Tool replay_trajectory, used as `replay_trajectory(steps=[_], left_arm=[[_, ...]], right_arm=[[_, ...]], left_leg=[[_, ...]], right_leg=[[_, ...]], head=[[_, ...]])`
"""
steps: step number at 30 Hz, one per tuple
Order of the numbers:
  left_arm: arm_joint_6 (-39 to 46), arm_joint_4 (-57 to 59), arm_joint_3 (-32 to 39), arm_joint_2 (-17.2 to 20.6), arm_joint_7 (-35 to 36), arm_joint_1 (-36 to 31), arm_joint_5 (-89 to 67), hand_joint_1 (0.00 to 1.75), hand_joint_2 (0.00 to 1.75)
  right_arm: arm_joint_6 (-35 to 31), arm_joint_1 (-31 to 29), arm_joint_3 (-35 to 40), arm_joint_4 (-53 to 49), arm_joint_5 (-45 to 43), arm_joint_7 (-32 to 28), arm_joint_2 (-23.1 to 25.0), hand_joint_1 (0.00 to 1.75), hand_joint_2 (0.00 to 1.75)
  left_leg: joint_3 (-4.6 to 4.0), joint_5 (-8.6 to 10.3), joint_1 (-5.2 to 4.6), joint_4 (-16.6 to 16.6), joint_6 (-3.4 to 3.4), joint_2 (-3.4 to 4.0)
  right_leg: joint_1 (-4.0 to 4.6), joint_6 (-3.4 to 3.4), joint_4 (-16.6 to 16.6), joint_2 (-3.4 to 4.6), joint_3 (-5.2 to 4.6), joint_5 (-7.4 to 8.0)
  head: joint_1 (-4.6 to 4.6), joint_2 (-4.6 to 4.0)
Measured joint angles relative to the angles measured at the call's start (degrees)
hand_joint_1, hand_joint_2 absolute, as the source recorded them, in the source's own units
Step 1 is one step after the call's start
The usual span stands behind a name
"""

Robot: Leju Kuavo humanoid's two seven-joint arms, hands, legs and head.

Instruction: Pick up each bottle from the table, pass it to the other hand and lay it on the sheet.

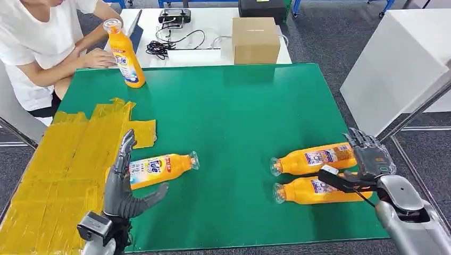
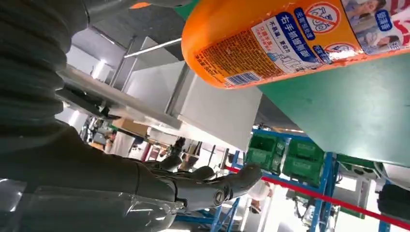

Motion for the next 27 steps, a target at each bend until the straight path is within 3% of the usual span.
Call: replay_trajectory(steps=[10,20,22,23,26,27], left_arm=[[-5.8,-4.4,-2.8,-0.2,-1.7,0.9,3.3,0.00,1.75],[-7.0,-4.5,-5.0,-0.4,-1.9,0.2,4.7,0.00,1.75],[-7.1,-4.4,-5.2,-0.4,-1.9,0.0,5.1,0.00,1.75],[-7.2,-4.3,-5.4,-0.4,-1.9,-0.1,5.2,0.00,1.75],[-7.5,-4.0,-5.7,-0.4,-1.9,-0.4,5.7,0.00,1.75],[-7.6,-3.9,-5.8,-0.5,-1.9,-0.4,5.8,0.00,1.75]], right_arm=[[-7.6,-3.6,1.6,10.6,7.1,0.9,6.8,0.00,1.75],[-7.9,-11.8,3.1,25.2,8.9,0.5,11.9,0.02,1.75],[-7.7,-13.6,3.3,27.7,8.9,0.5,12.3,0.56,1.75],[-7.5,-14.7,3.6,29.2,8.9,0.5,12.5,1.40,1.75],[-7.1,-16.7,4.2,33.1,8.8,0.4,13.0,1.68,1.75],[-7.1,-17.1,4.4,34.0,8.8,0.4,13.1,1.66,1.75]], left_leg=[[-0.03,0.01,0.05,0.0,0.00,-0.05],[0.13,0.00,0.06,0.0,-0.01,0.22],[0.22,0.00,0.06,0.0,-0.01,0.22],[0.29,0.00,0.05,0.0,-0.01,0.25],[0.43,0.00,0.05,0.0,-0.01,0.24],[0.44,0.00,0.04,0.0,0.00,0.24]], right_leg=[[0.02,0.00,0.0,-0.02,0.01,0.00],[0.01,0.00,0.0,0.10,0.02,0.01],[0.01,0.00,0.0,0.10,0.11,0.01],[0.01,-0.01,0.0,0.11,0.16,0.01],[0.01,-0.01,0.0,0.11,0.32,0.02],[0.01,-0.01,0.0,0.11,0.34,0.02]], head=[[0.00,0.00],[0.02,0.00],[0.04,0.00],[0.02,0.00],[0.04,0.00],[0.04,0.00]])
